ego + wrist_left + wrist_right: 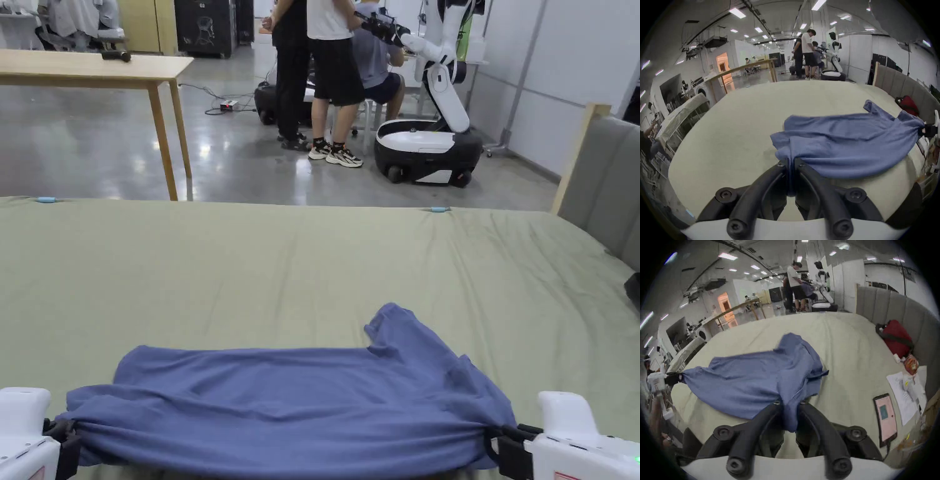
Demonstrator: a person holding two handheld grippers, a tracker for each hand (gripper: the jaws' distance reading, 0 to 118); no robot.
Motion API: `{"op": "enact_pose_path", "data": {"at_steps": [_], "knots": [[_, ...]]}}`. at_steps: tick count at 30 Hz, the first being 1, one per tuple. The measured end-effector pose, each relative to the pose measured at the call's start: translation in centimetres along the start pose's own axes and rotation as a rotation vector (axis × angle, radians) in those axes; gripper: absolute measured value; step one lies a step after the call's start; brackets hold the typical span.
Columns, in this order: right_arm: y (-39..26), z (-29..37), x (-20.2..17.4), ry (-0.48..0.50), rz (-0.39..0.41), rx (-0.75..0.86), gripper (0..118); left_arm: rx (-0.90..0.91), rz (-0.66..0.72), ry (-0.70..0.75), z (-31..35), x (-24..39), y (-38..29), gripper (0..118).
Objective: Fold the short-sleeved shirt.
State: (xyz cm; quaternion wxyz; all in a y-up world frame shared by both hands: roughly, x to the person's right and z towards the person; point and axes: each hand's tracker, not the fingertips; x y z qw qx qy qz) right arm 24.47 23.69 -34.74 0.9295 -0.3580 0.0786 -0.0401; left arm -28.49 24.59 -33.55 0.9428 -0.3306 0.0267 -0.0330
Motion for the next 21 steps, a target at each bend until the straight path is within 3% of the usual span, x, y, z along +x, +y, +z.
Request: {"op": "enact_pose_path", "data": {"at_steps": [5,10,11,12,13,14,15,17,21], "knots": [[-3.5,3.6,-0.6,-0.006,-0.002,-0.053,12,-0.050,0.003,-0.040,4.0,-1.2,-3.6,4],[-9.7,-0.3,0.3,-0.060,-0.139,-0.196,13,-0.142,0.088,-0.110,2.3,-1.6,-9.7,5],[-10.4,-0.7,0.1,-0.073,-0.136,-0.194,21,-0.151,0.090,-0.108,2.0,-1.6,-10.3,9],[-10.8,-0.9,-0.1,-0.080,-0.129,-0.184,50,-0.147,0.090,-0.102,2.2,-1.6,-10.7,30],[-10.8,-0.6,-0.4,-0.090,-0.127,-0.173,83,-0.117,0.100,-0.054,3.0,-1.7,-10.7,68],[-10.6,-0.1,-0.6,-0.094,-0.119,-0.152,107,-0.092,0.127,-0.030,3.8,-1.9,-10.5,103],[-10.2,0.6,-1.0,-0.087,-0.107,-0.103,114,-0.047,0.155,-0.027,4.4,-2.3,-10.3,113],[-8.7,2.7,-2.0,-0.043,-0.084,0.050,114,0.180,0.195,-0.059,6.9,-2.5,-9.3,113],[-4.8,4.8,-5.1,-0.032,0.010,0.251,114,0.266,0.033,-0.024,8.2,-0.3,-5.8,113]]}}
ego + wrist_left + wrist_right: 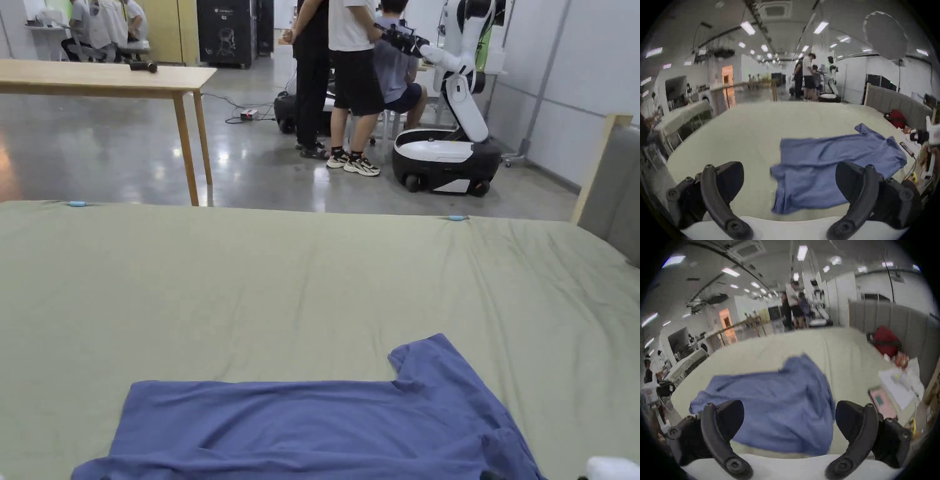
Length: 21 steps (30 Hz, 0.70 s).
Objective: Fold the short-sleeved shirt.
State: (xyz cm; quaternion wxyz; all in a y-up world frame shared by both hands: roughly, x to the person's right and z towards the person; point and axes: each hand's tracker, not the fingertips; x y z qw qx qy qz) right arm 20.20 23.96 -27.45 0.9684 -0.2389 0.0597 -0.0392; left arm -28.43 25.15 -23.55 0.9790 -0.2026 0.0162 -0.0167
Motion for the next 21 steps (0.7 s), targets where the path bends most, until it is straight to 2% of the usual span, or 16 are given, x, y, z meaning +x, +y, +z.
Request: {"op": "enact_pose_path", "data": {"at_steps": [2,3,4,5,6,7,8,10,14,15,16,17,18,19,21], "knots": [[1.3,-0.2,-1.5,-0.013,0.059,0.078,113,0.018,-0.036,-0.007,-0.8,1.4,1.2,113],[1.6,-0.4,-2.0,0.009,0.067,0.098,105,0.009,-0.047,0.006,-1.3,2.1,1.7,113],[1.9,-0.5,-2.6,0.033,0.067,0.116,83,0.001,-0.061,0.012,-1.8,2.6,2.0,110],[2.1,-1.0,-3.0,0.021,0.063,0.111,46,-0.013,-0.075,-0.004,-2.4,2.8,2.1,99],[2.1,-1.3,-3.5,-0.004,0.073,0.108,11,-0.037,-0.076,-0.012,-3.0,3.0,2.2,61],[2.1,-1.4,-4.0,-0.016,0.084,0.118,10,-0.078,-0.069,-0.011,-3.9,3.0,2.1,18],[2.1,-1.4,-3.9,0.010,0.078,0.117,10,-0.127,-0.072,-0.006,-5.0,2.9,1.9,0],[2.0,-1.9,-3.9,0.068,0.040,0.097,10,-0.171,-0.037,-0.048,-7.2,1.9,1.7,0],[1.7,-3.2,-3.6,0.047,0.071,0.069,10,-0.239,-0.006,-0.018,-13.3,-0.2,2.3,0],[1.6,-3.5,-3.4,0.044,0.070,0.057,10,-0.268,0.001,-0.015,-14.9,-0.7,2.7,11],[1.6,-4.0,-3.0,0.044,0.066,0.040,10,-0.281,0.002,-0.027,-16.7,-1.1,3.2,33],[1.5,-4.5,-2.7,0.038,0.063,0.027,10,-0.324,-0.017,-0.028,-18.6,-1.3,3.7,70],[1.4,-5.0,-2.4,0.029,0.063,0.013,10,-0.342,-0.039,-0.015,-20.5,-1.3,3.9,113],[1.4,-5.5,-2.0,0.017,0.065,-0.003,10,-0.371,-0.063,-0.009,-22.5,-1.4,4.1,117],[1.3,-6.6,-1.4,-0.022,0.066,-0.039,10,-0.378,-0.090,0.003,-25.9,-1.6,4.3,113]]}}
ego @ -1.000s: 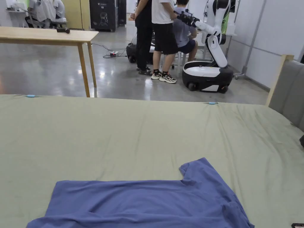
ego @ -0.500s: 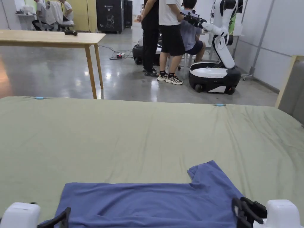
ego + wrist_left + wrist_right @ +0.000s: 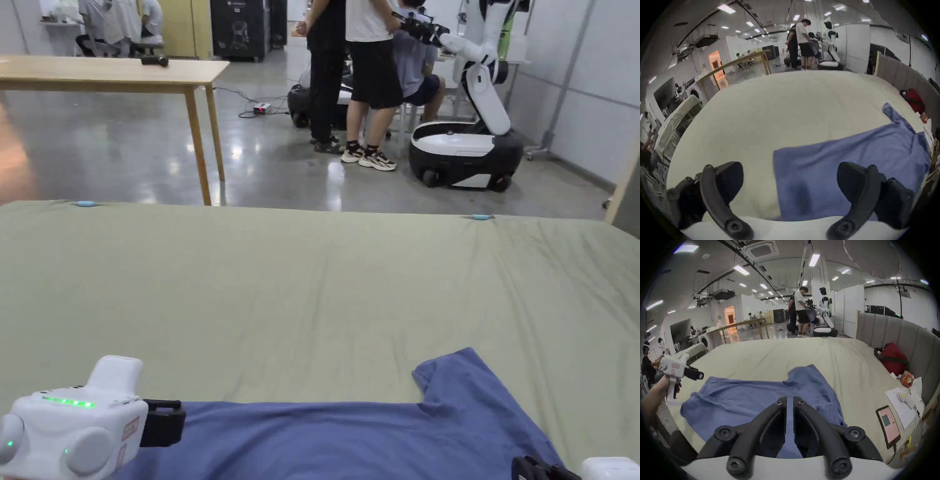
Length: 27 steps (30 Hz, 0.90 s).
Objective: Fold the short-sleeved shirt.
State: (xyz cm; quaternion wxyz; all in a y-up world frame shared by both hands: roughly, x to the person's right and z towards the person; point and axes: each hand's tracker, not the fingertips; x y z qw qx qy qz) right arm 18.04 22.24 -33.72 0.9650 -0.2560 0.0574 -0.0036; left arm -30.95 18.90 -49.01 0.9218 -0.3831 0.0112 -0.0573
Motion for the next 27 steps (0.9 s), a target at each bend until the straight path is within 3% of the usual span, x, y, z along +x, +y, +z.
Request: {"op": "enact_pose_path", "data": {"at_steps": [3,7,8,9,10,12,13,19,20,22,23,24,25,26,27], "knots": [[0.4,-2.0,1.5,-0.021,0.001,-0.050,10,-0.072,0.009,0.039,-3.5,0.5,1.2,109],[2.3,-6.4,4.0,-0.090,0.059,-0.093,10,-0.183,-0.065,0.003,-5.7,2.3,1.0,83],[2.9,-8.0,4.8,-0.109,0.061,-0.099,10,-0.202,-0.084,0.001,-6.0,2.7,0.6,53],[3.7,-9.7,5.6,-0.105,0.060,-0.114,16,-0.175,-0.080,0.007,-5.6,3.1,0.2,10],[4.5,-11.4,6.4,-0.096,0.051,-0.149,32,-0.152,-0.075,0.003,-4.9,3.2,0.0,6],[5.8,-15.5,8.0,-0.085,0.030,-0.249,89,-0.136,-0.054,-0.016,-3.8,3.2,0.1,5],[6.1,-17.3,8.5,-0.092,0.031,-0.282,99,-0.117,-0.045,-0.025,-3.2,2.9,0.2,5],[5.6,-24.9,9.5,-0.151,0.127,-0.421,100,-0.031,-0.052,-0.023,0.6,3.0,1.6,5],[5.2,-25.6,9.4,-0.139,0.142,-0.448,99,-0.030,-0.051,-0.029,0.7,2.9,1.8,5],[4.6,-26.2,9.1,-0.088,0.162,-0.509,63,-0.025,-0.047,-0.044,0.8,3.0,2.0,5],[4.3,-26.3,9.4,-0.002,0.093,-0.547,55,-0.025,-0.047,-0.044,0.9,3.2,2.1,5],[4.3,-25.7,9.6,-0.014,0.014,-0.507,47,-0.024,-0.050,-0.041,0.9,3.4,2.1,5],[4.8,-25.3,10.4,-0.019,-0.058,-0.497,31,-0.023,-0.050,-0.038,0.6,3.3,2.1,5],[5.0,-24.9,11.3,0.002,-0.142,-0.511,6,-0.019,-0.045,-0.038,0.7,3.3,2.2,5],[5.3,-24.4,11.9,-0.002,-0.148,-0.506,1,-0.008,-0.038,-0.037,1.0,3.4,2.2,5]]}}
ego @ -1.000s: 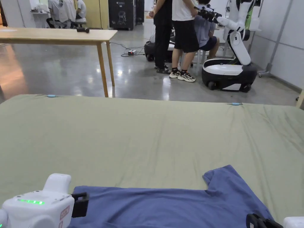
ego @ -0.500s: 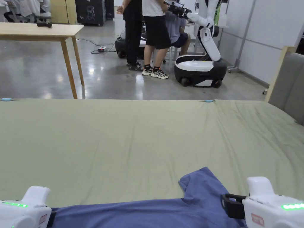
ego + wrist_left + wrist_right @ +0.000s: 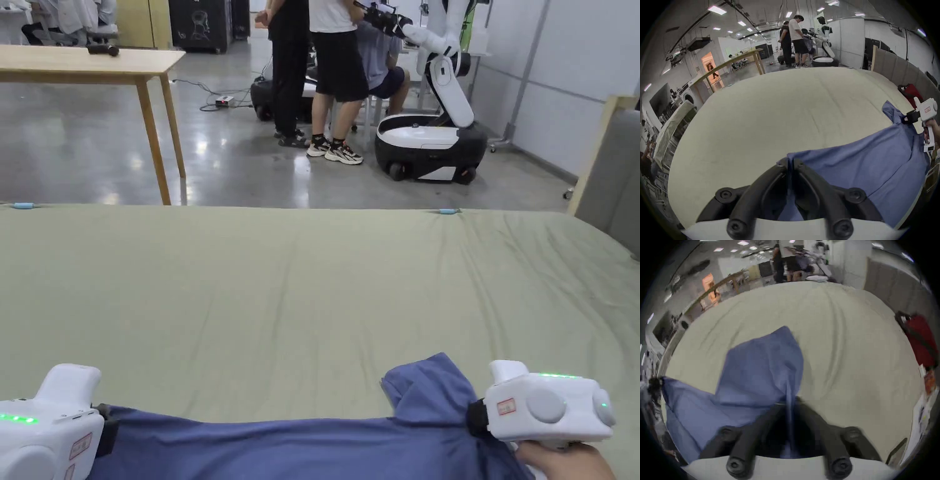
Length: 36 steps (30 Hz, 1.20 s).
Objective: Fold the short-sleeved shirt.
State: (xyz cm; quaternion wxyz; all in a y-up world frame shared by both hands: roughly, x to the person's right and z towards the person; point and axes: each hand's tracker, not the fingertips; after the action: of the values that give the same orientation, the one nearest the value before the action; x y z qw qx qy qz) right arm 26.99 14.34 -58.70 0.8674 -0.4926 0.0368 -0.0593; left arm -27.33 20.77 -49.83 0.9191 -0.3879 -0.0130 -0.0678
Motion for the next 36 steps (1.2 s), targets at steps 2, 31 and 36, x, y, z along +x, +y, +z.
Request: {"op": "enact_pose_path", "data": {"at_steps": [2,31,36], "knots": [[-0.2,2.6,0.3,0.031,0.031,0.058,1,0.036,0.008,0.022,0.8,-0.1,0.2,5],[-25.0,24.7,-6.3,0.004,0.116,0.534,87,0.346,0.200,-0.006,21.4,0.7,-17.7,112],[-23.3,27.4,-12.1,0.068,0.182,0.811,86,0.566,0.103,0.029,23.0,3.9,-14.3,112]]}}
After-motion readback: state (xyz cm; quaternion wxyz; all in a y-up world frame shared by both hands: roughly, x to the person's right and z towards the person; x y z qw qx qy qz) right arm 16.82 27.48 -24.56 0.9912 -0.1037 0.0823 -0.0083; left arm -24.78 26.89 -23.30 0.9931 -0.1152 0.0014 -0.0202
